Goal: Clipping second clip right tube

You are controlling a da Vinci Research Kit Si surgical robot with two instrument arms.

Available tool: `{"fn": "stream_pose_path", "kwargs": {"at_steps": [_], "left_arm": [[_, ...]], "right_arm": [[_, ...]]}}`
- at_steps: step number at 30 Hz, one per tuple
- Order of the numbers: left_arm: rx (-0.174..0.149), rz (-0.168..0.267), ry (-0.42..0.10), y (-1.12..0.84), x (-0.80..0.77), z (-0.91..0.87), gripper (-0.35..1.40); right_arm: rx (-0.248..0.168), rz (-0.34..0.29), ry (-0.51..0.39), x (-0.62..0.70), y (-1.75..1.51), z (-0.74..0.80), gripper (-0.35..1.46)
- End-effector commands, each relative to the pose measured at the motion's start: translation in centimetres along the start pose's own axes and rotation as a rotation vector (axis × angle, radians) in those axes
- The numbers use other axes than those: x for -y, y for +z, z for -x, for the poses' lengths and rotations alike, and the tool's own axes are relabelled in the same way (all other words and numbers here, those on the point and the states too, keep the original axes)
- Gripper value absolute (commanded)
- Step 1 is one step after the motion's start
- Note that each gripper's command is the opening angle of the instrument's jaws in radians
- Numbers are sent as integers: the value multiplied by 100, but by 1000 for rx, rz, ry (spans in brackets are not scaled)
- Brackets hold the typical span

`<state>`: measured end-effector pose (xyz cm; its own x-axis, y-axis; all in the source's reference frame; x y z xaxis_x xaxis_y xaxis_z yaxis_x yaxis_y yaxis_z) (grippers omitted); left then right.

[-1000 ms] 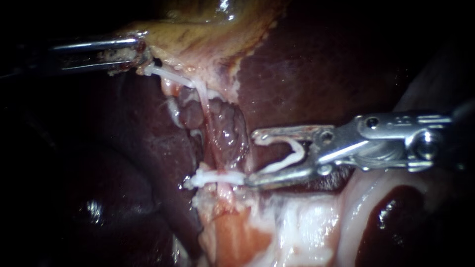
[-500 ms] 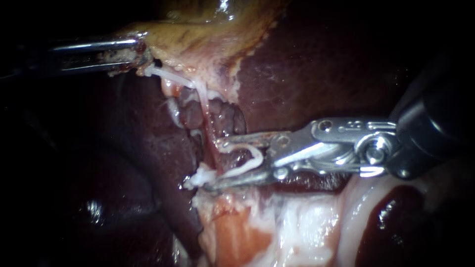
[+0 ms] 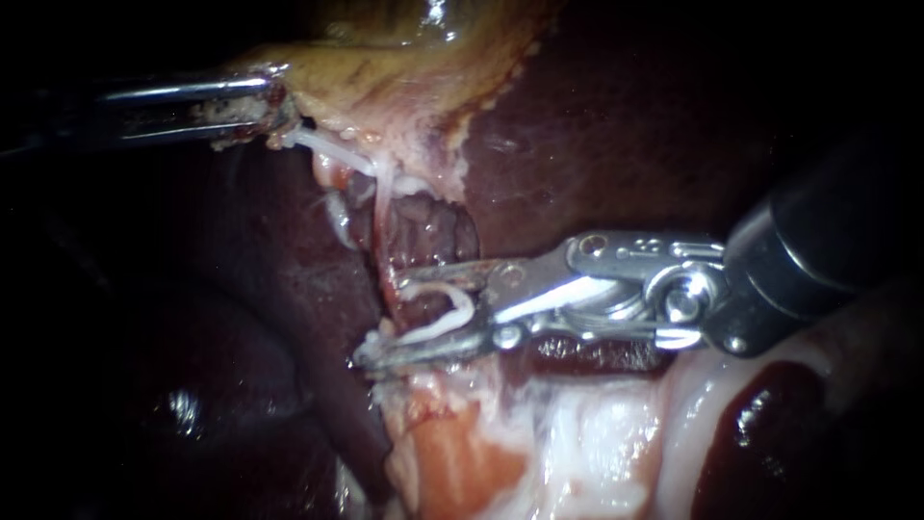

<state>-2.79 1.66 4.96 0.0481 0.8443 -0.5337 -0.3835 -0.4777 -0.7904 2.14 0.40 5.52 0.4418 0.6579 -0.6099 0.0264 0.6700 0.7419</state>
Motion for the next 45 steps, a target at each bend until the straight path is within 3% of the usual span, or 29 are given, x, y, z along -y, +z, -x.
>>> {"fn": "stream_pose_path", "kwargs": {"at_steps": [1,18,24,30,40,45], "left_arm": [[0,0,0,0,0,0,-35],[0,-1,0,1,0,1,-35],[-1,-2,1,2,0,1,-35],[-1,-2,1,2,-1,1,-35],[-1,-2,1,2,-1,2,-35],[-1,-2,1,2,0,2,-35]], "right_arm": [[6,-9,1,0,1,0,48],[16,-24,14,-10,7,12,48],[-16,-38,36,-8,8,11,48],[-84,-118,69,13,9,4,48],[-92,-261,70,48,12,-6,48],[-100,-262,65,53,12,-11,48]]}}
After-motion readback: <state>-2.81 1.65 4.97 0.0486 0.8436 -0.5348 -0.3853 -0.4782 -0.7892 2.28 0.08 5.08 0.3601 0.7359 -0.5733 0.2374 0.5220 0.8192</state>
